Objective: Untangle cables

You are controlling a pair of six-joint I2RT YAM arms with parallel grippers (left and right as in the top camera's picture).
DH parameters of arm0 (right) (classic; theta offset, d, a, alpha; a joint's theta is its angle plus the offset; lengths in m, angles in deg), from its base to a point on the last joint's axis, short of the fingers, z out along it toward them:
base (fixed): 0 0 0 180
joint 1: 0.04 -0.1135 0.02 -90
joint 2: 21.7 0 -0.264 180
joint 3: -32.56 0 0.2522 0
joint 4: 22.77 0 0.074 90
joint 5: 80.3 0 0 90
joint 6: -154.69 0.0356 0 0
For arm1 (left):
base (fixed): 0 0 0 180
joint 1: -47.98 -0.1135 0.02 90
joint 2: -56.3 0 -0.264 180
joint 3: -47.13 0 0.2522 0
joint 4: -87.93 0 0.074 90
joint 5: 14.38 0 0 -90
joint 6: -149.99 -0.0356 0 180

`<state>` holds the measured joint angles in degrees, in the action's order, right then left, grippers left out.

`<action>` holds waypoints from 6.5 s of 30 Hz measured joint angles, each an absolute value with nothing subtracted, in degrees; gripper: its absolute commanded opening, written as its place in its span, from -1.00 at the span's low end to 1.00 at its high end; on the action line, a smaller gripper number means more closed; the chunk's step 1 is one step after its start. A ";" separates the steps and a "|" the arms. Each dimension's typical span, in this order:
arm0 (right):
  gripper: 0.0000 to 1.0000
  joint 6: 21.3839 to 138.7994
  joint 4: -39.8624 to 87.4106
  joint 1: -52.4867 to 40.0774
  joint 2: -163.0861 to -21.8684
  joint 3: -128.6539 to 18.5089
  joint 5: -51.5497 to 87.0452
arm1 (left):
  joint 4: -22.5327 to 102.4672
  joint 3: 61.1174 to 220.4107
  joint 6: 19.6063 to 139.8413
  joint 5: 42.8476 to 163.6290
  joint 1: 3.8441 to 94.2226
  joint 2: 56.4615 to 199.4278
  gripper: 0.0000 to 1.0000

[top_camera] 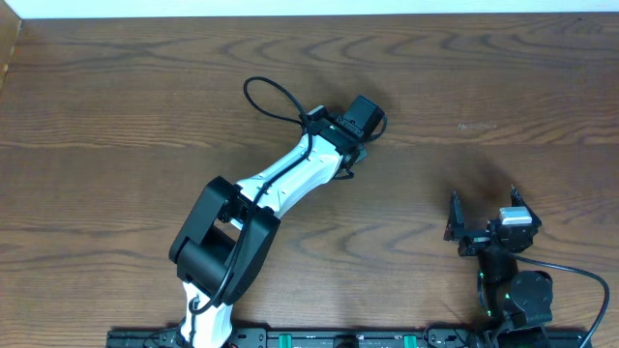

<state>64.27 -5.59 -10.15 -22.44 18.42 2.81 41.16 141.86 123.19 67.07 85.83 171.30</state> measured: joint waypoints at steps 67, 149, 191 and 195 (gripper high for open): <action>0.98 64.27 -5.59 -10.15 -22.44 18.42 2.81 | 30.56 138.53 118.14 71.79 84.47 170.64 -0.47; 0.99 64.29 -5.59 -10.15 -22.44 18.42 2.81 | 39.61 135.10 119.75 76.59 84.69 169.33 -0.85; 0.98 64.27 -5.59 -10.15 -22.44 18.42 2.81 | 37.11 133.44 111.16 81.75 79.64 156.26 -0.85; 0.99 64.27 -5.59 -10.15 -22.44 18.42 2.81 | 38.32 133.44 109.29 83.83 79.64 156.26 -0.85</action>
